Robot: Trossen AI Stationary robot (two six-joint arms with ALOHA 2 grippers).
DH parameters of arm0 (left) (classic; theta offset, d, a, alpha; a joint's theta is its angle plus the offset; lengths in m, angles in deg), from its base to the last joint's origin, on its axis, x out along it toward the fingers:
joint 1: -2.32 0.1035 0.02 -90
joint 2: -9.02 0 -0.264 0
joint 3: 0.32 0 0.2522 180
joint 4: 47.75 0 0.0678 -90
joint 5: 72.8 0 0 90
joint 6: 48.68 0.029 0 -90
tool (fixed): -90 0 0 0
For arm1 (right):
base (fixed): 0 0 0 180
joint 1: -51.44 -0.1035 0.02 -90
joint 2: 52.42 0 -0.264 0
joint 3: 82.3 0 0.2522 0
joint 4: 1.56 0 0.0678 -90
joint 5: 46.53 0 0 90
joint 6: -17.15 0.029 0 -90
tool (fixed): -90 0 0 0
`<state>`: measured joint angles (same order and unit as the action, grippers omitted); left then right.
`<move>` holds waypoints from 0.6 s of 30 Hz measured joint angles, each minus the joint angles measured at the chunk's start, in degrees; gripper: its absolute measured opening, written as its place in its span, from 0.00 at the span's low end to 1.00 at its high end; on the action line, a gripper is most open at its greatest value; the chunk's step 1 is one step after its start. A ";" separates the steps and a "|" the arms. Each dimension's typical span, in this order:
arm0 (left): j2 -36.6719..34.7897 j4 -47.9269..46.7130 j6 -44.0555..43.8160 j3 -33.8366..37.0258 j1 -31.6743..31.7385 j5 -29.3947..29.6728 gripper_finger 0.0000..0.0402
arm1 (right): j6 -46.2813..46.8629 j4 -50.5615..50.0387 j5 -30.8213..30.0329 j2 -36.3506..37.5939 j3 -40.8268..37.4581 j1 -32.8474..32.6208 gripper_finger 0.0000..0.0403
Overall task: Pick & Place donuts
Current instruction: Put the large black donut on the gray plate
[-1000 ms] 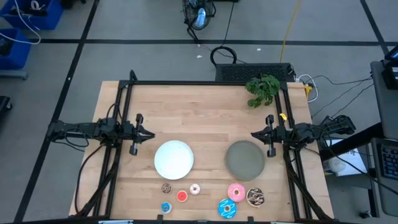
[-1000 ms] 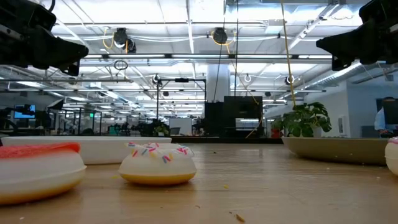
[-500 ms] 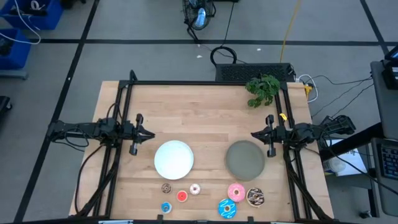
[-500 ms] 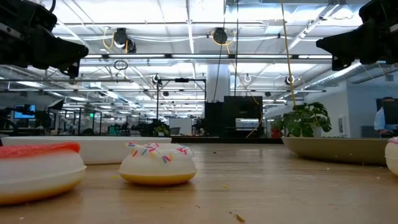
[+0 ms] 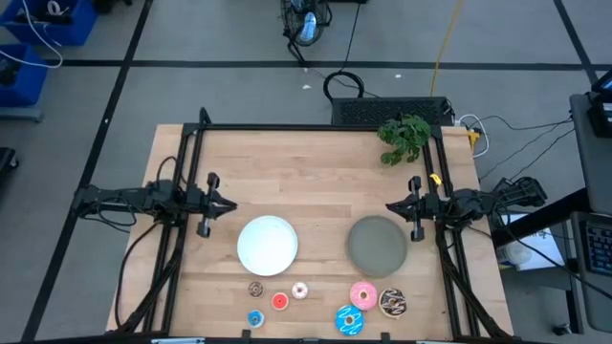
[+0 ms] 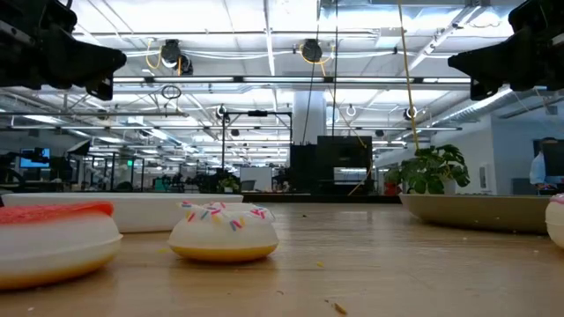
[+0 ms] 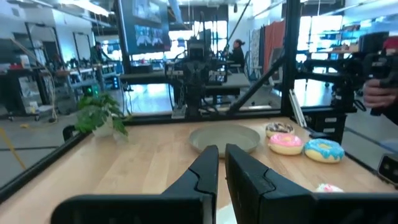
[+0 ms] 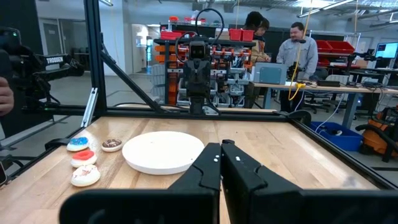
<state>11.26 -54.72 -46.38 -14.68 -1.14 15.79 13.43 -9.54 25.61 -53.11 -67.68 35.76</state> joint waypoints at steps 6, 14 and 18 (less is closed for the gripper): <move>0.00 0.51 -4.35 0.00 0.02 1.70 0.09 | 0.01 0.00 0.01 0.00 0.00 0.00 0.00; 0.00 0.61 -5.03 0.00 0.02 12.64 0.09 | 0.01 0.00 0.01 0.00 -0.02 -0.02 0.00; 0.00 0.63 -5.04 0.00 0.02 15.04 0.09 | 0.01 -0.02 0.01 0.00 -0.01 -0.02 0.00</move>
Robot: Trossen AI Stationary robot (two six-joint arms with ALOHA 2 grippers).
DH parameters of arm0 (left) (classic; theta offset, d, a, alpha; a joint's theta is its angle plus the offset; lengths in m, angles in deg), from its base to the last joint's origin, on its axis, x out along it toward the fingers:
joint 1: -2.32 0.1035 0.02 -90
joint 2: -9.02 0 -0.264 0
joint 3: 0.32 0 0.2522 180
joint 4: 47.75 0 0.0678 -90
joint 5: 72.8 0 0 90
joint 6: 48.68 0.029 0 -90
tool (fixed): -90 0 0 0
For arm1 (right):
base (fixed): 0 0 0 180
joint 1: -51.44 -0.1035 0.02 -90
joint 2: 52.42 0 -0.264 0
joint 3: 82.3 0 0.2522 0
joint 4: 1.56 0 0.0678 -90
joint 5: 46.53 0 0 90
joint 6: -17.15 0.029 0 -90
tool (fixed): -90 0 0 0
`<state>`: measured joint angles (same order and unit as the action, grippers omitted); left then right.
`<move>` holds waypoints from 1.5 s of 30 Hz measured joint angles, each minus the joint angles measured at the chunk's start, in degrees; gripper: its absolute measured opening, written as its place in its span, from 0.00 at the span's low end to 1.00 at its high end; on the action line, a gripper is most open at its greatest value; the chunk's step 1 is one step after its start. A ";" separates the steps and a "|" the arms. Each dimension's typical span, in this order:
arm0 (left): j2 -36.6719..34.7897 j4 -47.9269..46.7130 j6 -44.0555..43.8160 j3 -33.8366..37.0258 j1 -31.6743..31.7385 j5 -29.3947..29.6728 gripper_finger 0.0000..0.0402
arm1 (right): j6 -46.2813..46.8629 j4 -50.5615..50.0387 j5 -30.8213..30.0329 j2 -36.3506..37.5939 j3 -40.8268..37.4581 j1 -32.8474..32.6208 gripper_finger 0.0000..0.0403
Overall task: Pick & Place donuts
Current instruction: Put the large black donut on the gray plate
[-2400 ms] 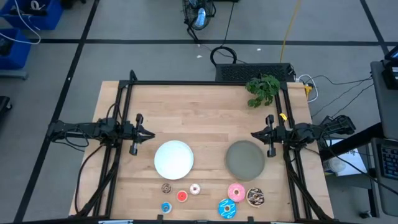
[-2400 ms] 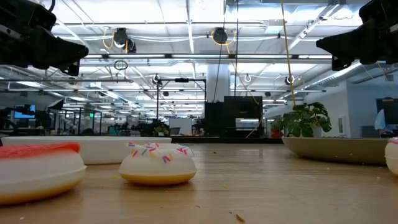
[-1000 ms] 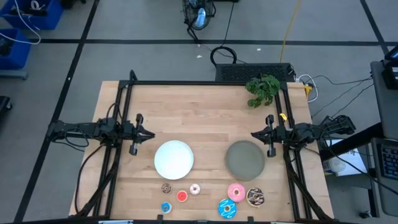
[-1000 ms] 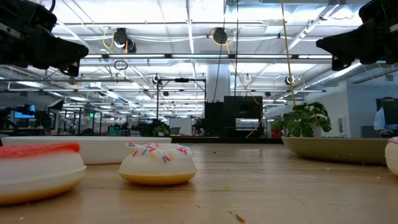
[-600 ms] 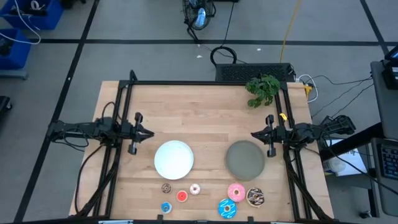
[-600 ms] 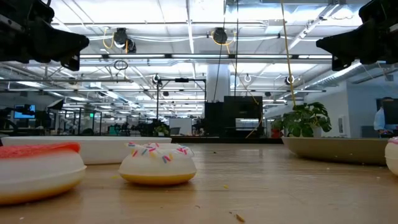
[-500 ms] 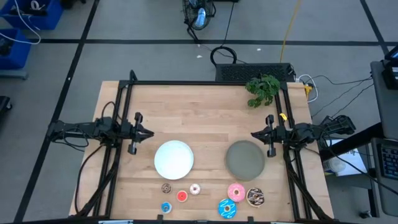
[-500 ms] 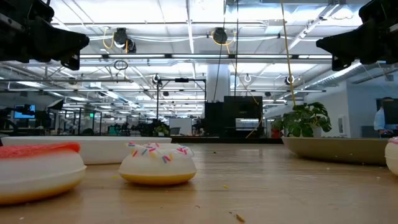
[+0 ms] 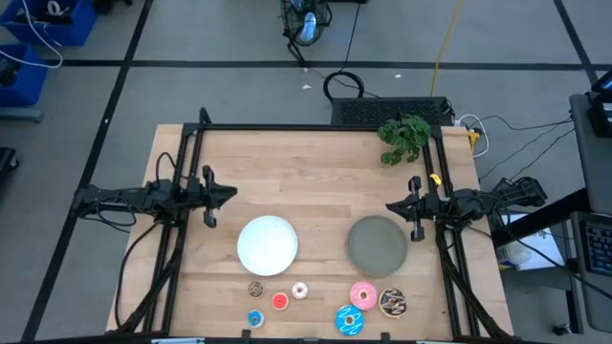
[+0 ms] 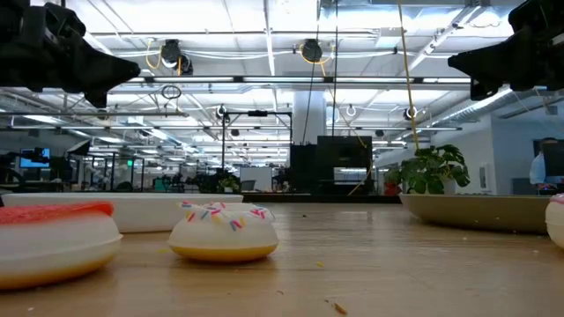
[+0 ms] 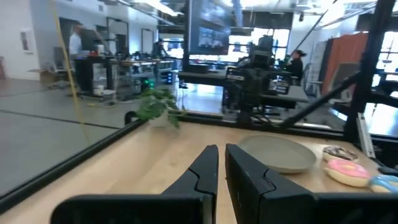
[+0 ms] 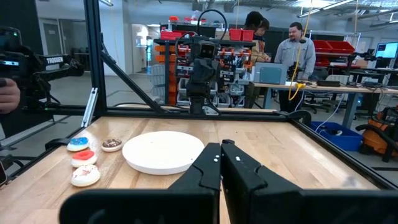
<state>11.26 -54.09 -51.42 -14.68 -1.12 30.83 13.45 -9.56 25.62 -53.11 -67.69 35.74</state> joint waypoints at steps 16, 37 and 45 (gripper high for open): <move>0.02 3.41 2.90 0.00 0.00 -0.01 0.09 | 0.02 5.57 4.59 -0.02 0.01 -0.07 0.00; 0.00 6.97 3.96 0.00 0.00 2.47 0.09 | 2.12 4.69 4.63 -0.04 -0.01 -0.07 0.00; 0.00 6.78 3.97 0.00 0.00 2.47 0.09 | 2.14 5.47 4.31 -0.04 0.39 -0.07 0.00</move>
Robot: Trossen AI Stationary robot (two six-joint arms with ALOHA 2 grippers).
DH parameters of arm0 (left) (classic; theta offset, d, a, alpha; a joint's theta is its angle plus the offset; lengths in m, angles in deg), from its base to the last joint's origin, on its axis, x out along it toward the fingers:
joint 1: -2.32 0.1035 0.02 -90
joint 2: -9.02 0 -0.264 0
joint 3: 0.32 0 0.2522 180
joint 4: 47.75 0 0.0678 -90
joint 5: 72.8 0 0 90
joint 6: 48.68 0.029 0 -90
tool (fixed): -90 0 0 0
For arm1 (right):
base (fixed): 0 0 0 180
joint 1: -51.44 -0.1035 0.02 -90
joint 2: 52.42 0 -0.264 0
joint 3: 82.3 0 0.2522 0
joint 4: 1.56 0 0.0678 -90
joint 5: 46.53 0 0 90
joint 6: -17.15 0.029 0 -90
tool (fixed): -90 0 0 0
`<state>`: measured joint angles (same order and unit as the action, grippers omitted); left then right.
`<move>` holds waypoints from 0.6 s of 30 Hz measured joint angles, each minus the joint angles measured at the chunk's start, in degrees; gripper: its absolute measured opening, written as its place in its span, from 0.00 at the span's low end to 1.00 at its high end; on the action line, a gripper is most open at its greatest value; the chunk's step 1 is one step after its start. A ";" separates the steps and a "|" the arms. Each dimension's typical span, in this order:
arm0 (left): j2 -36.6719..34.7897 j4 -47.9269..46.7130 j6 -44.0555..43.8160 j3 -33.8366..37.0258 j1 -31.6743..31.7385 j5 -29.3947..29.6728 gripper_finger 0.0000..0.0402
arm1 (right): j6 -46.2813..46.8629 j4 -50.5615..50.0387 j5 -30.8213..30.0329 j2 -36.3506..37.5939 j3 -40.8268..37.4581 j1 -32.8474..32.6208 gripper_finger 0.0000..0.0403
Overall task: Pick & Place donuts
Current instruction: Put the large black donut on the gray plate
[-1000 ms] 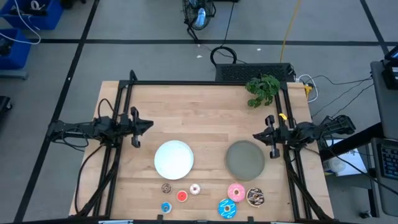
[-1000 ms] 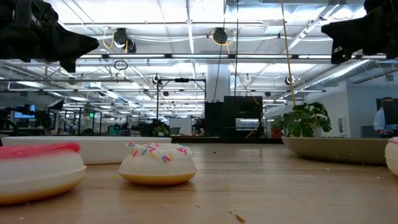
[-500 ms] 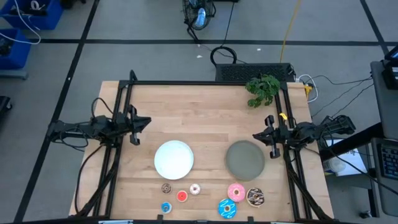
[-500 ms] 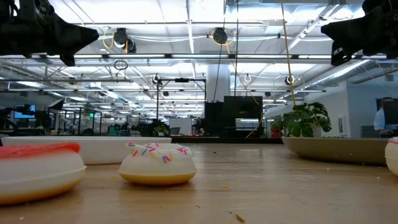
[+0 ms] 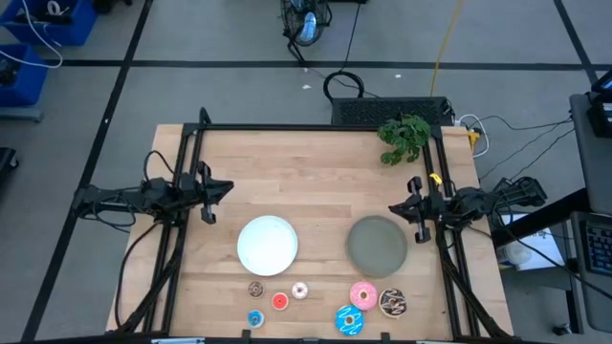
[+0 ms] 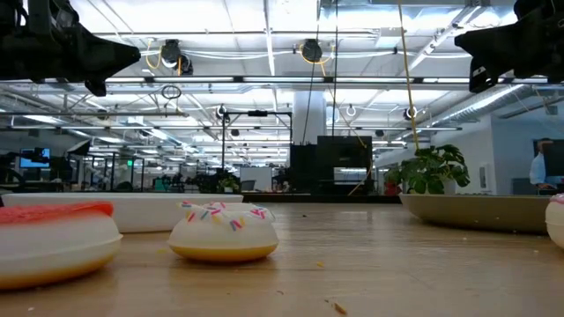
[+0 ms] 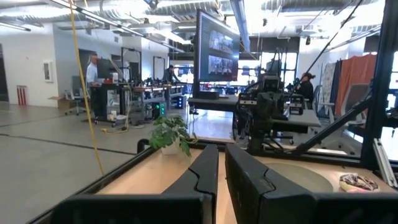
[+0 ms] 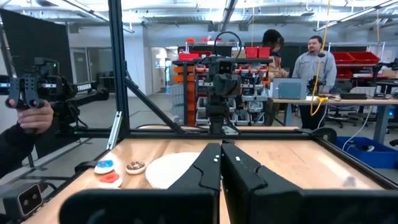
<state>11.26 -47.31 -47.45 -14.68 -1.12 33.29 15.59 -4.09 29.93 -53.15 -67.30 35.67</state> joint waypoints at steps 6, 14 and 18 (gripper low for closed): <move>0.00 -0.05 0.08 0.00 0.00 0.00 0.09 | -4.93 -2.96 -0.29 -4.92 6.83 -1.10 0.00; 0.00 -1.20 0.06 0.00 -0.01 -0.04 0.09 | 4.26 -23.26 -5.60 -21.79 27.73 -6.82 0.00; 0.00 -1.25 0.06 0.00 0.00 -0.09 0.09 | 4.93 -26.91 -5.93 -31.37 35.03 -10.67 0.00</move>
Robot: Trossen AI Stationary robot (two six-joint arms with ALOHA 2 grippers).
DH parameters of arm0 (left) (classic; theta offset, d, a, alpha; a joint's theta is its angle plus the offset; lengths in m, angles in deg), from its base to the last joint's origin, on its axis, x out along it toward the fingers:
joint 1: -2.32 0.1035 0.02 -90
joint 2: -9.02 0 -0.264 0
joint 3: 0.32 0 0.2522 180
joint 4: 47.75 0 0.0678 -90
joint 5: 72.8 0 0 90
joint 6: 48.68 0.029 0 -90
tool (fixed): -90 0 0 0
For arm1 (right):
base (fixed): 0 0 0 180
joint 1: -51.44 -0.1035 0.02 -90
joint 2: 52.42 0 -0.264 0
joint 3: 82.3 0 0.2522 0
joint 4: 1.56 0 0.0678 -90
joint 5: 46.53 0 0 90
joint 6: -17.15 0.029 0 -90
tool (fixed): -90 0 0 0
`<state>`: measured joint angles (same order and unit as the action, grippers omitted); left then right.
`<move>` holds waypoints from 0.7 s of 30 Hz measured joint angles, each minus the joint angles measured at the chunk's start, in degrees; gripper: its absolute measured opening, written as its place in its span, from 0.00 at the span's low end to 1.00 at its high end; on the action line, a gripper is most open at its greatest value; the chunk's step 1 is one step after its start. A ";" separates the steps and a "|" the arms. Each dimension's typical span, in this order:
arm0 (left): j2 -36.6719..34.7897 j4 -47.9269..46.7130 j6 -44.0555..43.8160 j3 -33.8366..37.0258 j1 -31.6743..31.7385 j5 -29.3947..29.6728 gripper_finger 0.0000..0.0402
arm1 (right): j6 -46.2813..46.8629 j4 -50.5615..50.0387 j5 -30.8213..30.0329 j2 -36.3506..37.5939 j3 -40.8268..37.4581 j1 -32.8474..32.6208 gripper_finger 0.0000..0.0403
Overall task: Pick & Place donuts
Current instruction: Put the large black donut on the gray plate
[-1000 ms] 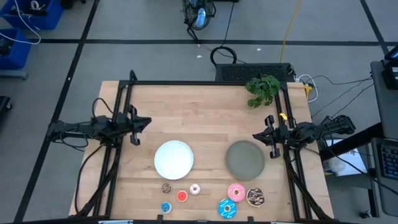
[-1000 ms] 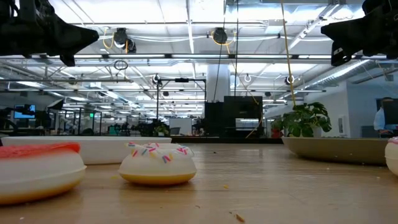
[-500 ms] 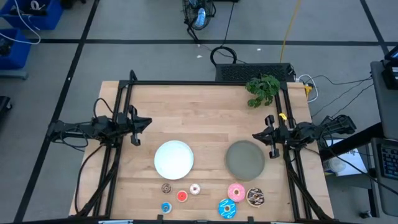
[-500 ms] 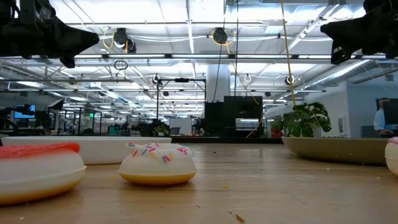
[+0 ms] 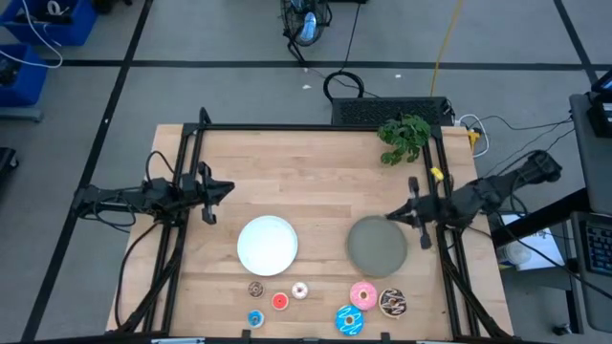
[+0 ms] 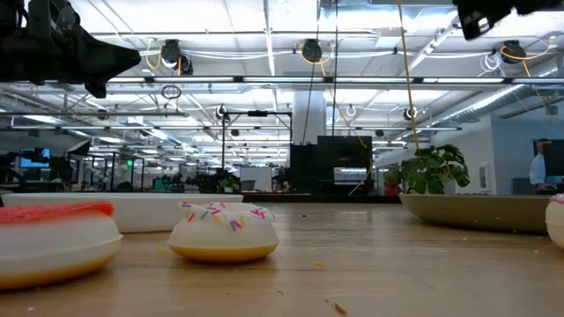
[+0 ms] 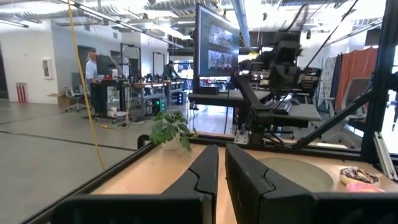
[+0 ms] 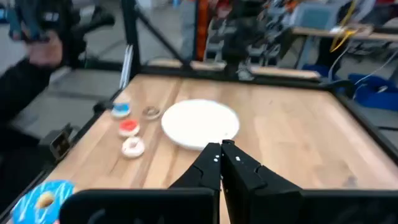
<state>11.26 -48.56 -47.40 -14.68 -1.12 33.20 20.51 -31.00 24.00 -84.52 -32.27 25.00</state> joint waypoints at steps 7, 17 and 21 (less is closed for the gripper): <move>0.00 -0.41 0.04 0.00 -0.02 -0.89 0.09 | 15.02 -16.42 -1.90 -16.86 16.79 -8.35 0.00; 0.00 -1.17 1.78 0.00 -0.02 -0.88 0.09 | 41.00 -49.22 -2.49 -44.80 47.75 -19.23 0.00; 0.00 0.18 2.83 0.00 -0.02 -0.87 0.09 | 51.33 -52.30 4.97 -51.65 52.35 -21.07 0.00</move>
<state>11.26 -48.37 -44.56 -14.68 -1.14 32.33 71.84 -83.30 28.97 -136.16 20.09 3.93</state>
